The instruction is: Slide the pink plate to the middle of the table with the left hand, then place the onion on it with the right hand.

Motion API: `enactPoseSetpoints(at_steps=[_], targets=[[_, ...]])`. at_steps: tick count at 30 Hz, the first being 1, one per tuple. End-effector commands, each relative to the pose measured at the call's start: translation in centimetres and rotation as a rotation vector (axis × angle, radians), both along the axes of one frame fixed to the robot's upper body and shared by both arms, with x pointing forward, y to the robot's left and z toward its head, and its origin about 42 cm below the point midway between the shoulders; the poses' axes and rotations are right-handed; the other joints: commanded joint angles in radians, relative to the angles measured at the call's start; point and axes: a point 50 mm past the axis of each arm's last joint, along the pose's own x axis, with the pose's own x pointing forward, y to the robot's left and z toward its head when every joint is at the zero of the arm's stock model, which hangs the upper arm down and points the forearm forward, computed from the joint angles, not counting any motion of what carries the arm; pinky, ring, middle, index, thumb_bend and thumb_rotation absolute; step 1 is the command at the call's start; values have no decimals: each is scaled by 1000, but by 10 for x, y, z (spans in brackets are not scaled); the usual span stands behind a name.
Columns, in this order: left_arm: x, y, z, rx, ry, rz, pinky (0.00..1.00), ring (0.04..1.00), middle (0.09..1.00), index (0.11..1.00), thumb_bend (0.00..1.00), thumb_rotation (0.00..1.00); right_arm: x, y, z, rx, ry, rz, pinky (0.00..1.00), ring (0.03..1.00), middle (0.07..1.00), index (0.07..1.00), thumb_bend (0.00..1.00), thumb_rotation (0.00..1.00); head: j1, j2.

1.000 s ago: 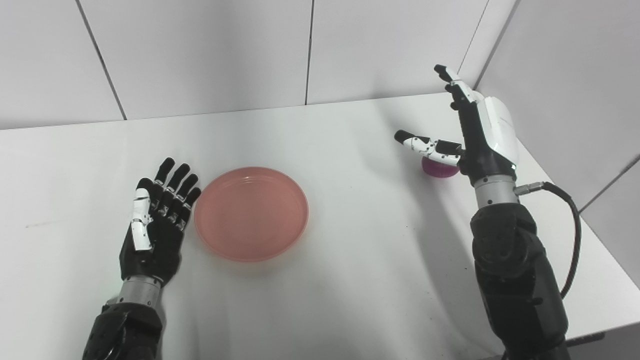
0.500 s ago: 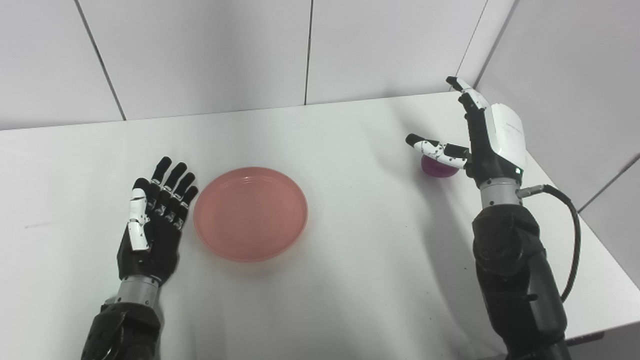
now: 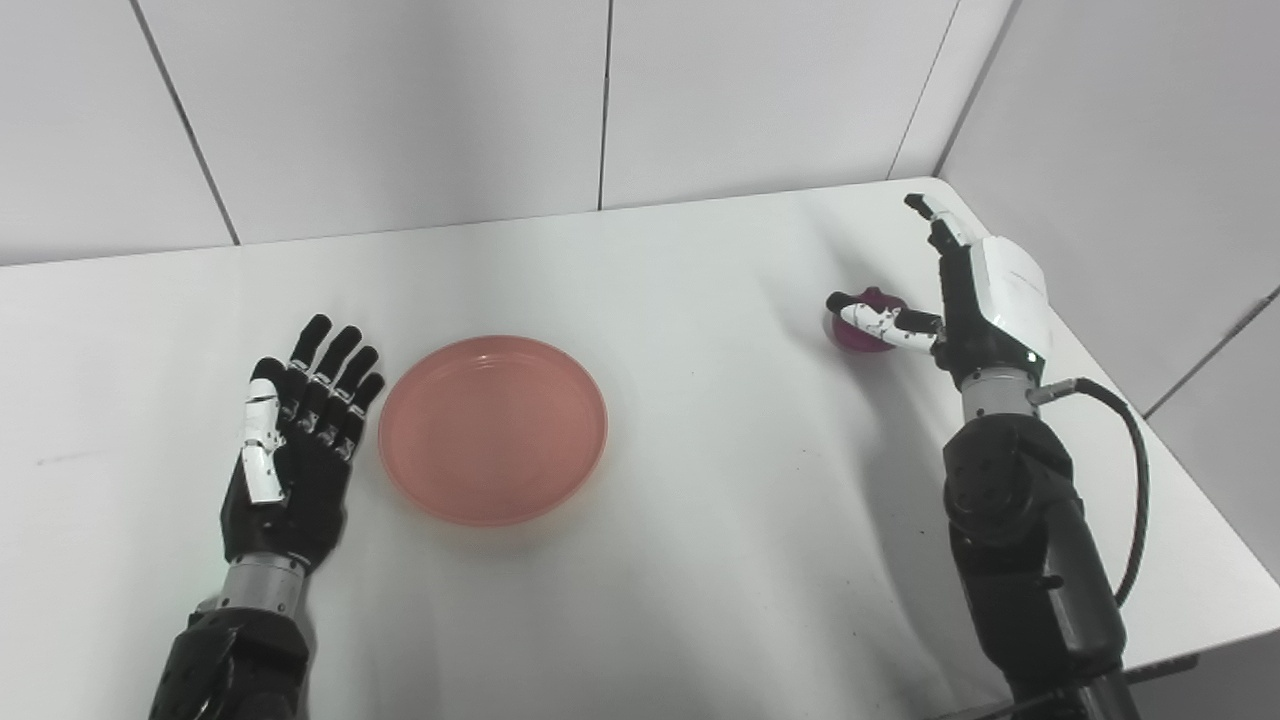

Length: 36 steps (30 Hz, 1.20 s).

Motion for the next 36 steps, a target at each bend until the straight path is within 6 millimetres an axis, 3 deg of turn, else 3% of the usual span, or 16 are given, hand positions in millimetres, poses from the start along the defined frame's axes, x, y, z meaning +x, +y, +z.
enactPoseSetpoints(at_steps=[1,16,36], targets=[[-7,5,-20,6,97,14,954,929,922,914,410,1000,4,-11,17,-43,-46,-42,688,815,882,893,1000,426,1,0],[-7,6,-20,9,89,7,953,933,927,917,413,1000,13,-30,4,-33,46,-81,688,821,891,906,1000,455,5,-2],[-9,4,-22,8,88,6,966,937,929,919,414,1000,26,-30,-5,-20,145,-29,704,822,887,892,1000,522,10,3]])
